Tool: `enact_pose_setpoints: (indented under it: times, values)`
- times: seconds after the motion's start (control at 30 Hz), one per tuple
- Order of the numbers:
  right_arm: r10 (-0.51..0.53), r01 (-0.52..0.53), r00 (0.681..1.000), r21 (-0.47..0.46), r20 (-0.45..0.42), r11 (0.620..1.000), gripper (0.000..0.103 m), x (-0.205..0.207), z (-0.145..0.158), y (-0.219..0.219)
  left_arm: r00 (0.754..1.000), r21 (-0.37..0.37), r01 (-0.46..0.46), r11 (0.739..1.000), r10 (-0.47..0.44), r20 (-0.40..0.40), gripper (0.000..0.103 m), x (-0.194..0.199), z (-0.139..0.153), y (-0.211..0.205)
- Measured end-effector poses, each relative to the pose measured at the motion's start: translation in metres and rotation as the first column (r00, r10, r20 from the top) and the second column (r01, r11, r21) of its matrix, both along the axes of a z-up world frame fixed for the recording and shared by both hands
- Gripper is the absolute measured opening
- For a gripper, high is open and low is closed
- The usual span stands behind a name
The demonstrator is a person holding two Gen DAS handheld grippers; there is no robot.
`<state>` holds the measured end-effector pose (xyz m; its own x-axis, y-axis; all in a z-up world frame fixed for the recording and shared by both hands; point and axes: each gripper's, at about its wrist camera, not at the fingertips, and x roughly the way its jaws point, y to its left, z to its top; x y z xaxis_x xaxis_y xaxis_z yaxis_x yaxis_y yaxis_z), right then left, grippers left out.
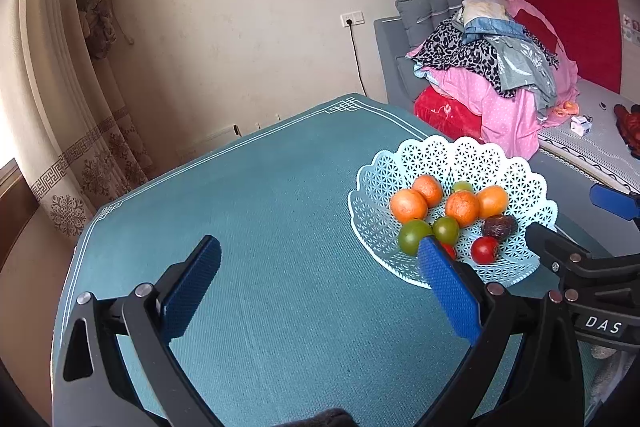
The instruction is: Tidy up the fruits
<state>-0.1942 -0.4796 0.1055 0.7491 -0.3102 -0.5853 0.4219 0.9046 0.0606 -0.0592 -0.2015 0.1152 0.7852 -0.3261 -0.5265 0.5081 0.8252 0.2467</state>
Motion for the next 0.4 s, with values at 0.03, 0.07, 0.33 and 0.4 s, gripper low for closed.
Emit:
enact_pose_setpoints:
  times: [0.03, 0.07, 0.33, 0.4]
  values:
    - [0.000, 0.000, 1.000, 0.001, 0.000, 1.000, 0.098, 0.000, 0.000, 0.000, 1.000, -0.001, 0.001, 1.000, -0.001, 0.000, 0.100, 0.000, 0.000, 0.001]
    - [0.000, 0.000, 1.000, 0.002, 0.001, 1.000, 0.098, 0.000, 0.000, 0.000, 1.000, -0.001, 0.001, 1.000, -0.001, 0.000, 0.100, 0.000, 0.001, 0.001]
    - [0.030, -0.030, 1.000, 0.005, 0.005, 1.000, 0.098, 0.000, 0.002, 0.008, 0.997, 0.000, -0.060, 0.998, 0.060, -0.042, 0.100, 0.010, -0.005, 0.022]
    - [0.054, -0.054, 0.998, 0.014, 0.015, 0.998, 0.098, -0.001, 0.003, 0.014, 0.993, 0.004, -0.100, 0.995, 0.100, -0.069, 0.100, 0.016, -0.012, 0.037]
